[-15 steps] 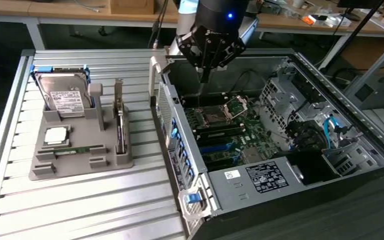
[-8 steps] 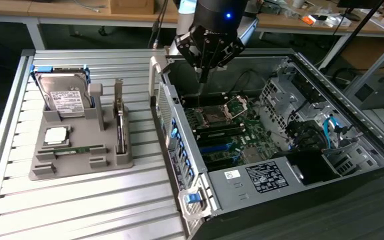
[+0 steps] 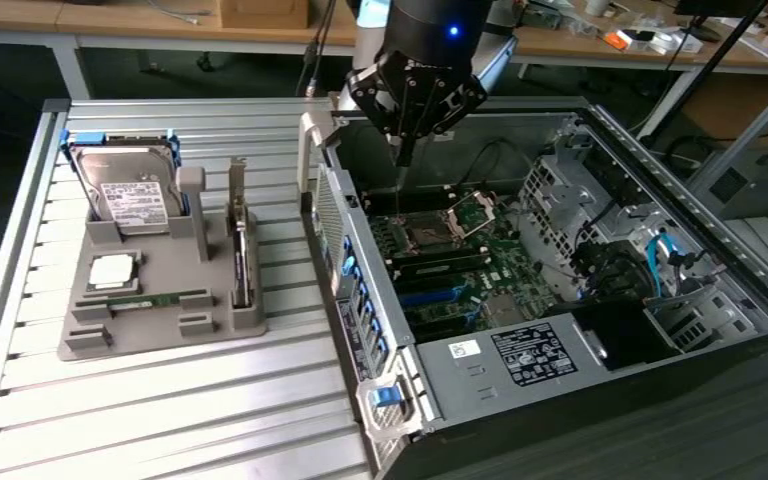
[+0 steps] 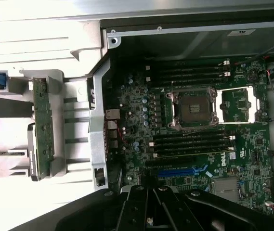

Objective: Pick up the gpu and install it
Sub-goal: 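Reach for the gpu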

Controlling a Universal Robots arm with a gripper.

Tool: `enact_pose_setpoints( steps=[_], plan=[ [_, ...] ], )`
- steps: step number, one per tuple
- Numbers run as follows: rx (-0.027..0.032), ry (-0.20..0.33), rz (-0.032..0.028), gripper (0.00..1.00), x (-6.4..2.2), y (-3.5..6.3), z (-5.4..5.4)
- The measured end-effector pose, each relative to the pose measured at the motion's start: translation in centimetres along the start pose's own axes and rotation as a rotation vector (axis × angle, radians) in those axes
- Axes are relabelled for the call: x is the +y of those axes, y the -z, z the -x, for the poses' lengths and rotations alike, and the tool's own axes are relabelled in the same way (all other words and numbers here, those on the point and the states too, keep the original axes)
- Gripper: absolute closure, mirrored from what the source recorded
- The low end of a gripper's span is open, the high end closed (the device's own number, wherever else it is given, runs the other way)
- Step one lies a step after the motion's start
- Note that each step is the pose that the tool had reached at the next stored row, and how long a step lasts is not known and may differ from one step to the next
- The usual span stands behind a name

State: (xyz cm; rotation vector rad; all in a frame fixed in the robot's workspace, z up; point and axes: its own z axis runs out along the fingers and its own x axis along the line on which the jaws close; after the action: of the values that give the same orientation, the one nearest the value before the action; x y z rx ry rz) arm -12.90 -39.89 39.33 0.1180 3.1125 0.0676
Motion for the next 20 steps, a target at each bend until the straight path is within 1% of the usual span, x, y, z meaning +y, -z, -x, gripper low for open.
enact_pose_setpoints(
  steps=[20],
  plan=[
    [-0.0001, 0.000, 0.0001, 0.89, -0.05, 0.01, -0.66]
  ],
)
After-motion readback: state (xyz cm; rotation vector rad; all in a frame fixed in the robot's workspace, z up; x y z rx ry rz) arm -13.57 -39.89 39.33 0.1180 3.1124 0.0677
